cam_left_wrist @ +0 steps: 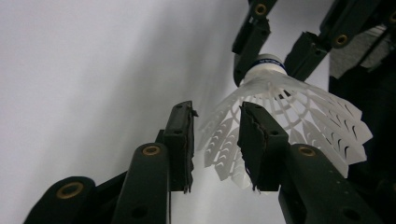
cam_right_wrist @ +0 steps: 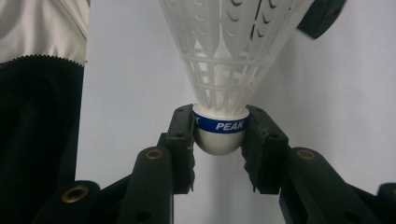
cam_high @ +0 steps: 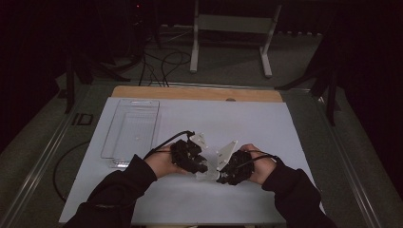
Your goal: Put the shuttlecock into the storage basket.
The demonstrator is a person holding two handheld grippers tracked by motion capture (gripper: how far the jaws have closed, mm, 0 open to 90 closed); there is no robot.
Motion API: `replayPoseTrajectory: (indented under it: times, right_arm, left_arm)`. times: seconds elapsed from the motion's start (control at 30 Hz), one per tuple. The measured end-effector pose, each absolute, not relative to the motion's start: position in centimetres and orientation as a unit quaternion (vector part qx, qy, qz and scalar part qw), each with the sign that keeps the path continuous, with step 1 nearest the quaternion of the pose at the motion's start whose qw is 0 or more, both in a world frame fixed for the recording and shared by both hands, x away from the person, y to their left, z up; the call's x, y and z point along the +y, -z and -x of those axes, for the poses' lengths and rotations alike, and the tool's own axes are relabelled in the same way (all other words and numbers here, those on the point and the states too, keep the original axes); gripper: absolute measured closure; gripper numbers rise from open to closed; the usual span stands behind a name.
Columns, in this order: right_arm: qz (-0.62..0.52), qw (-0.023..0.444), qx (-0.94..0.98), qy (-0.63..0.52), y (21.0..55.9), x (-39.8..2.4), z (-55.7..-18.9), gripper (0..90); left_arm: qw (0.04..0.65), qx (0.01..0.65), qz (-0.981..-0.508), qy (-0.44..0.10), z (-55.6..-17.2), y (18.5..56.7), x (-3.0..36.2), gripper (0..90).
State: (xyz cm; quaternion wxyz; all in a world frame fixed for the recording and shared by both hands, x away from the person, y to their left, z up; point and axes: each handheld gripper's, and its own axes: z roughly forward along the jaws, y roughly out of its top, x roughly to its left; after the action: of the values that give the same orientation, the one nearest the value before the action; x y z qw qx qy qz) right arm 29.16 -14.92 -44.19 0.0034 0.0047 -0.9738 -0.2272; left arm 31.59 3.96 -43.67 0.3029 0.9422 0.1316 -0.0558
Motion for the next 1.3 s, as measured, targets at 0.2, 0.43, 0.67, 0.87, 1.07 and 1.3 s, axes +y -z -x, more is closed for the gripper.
replayPoseTrajectory:
  times: [0.2, 0.43, 0.67, 0.87, 1.07, 1.3]
  right_arm:
    - [-0.013, 0.007, -0.973, 0.229, 44.28, -14.86, -29.05, 66.0]
    - [-0.022, 0.004, -0.974, 0.226, 44.44, -14.82, -28.87, 65.9]
    - [-0.028, 0.006, -0.974, 0.224, 44.56, -14.84, -28.82, 65.9]
    - [-0.03, 0.02, -0.975, 0.221, 44.9, -14.76, -28.88, 65.8]
    - [-0.021, 0.029, -0.973, 0.228, 44.93, -14.76, -28.83, 65.0]
    - [-0.004, 0.01, -0.973, 0.23, 45.07, -14.9, -28.76, 46.5]
  left_arm:
    - [0.294, 0.121, -0.946, 0.067, -31.46, 44.11, 3.66, 71.0]
    - [0.291, 0.098, -0.948, 0.08, -31.47, 44.25, 3.66, 78.1]
    - [0.293, 0.086, -0.948, 0.093, -31.6, 44.25, 3.7, 89.8]
    - [0.286, 0.073, -0.95, 0.098, -31.41, 44.45, 3.48, 90.0]
    - [0.294, 0.058, -0.947, 0.117, -31.82, 44.6, 3.89, 90.0]
    - [0.292, 0.044, -0.948, 0.119, -31.56, 44.46, 4.03, 90.0]
